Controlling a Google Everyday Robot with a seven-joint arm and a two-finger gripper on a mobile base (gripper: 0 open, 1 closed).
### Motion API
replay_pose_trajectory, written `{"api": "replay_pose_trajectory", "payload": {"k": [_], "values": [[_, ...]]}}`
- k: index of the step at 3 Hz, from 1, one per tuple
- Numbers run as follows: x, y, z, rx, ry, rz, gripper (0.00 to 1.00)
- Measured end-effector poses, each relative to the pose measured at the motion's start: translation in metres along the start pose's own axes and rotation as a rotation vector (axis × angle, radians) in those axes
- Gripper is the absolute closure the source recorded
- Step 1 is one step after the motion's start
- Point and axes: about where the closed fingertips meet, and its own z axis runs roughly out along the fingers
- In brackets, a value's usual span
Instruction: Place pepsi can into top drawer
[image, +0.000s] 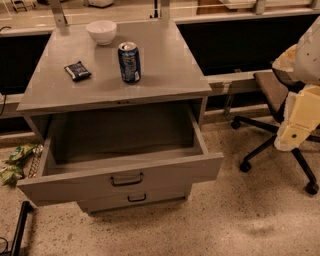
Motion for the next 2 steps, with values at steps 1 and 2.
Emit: {"api": "replay_pose_trajectory", "payload": {"k": [1, 2], "values": [[0.0, 0.0, 0.0, 0.0, 0.0, 0.0, 0.0], [-0.037, -0.024, 0.019, -0.006, -0.162, 0.036, 0.0]]}}
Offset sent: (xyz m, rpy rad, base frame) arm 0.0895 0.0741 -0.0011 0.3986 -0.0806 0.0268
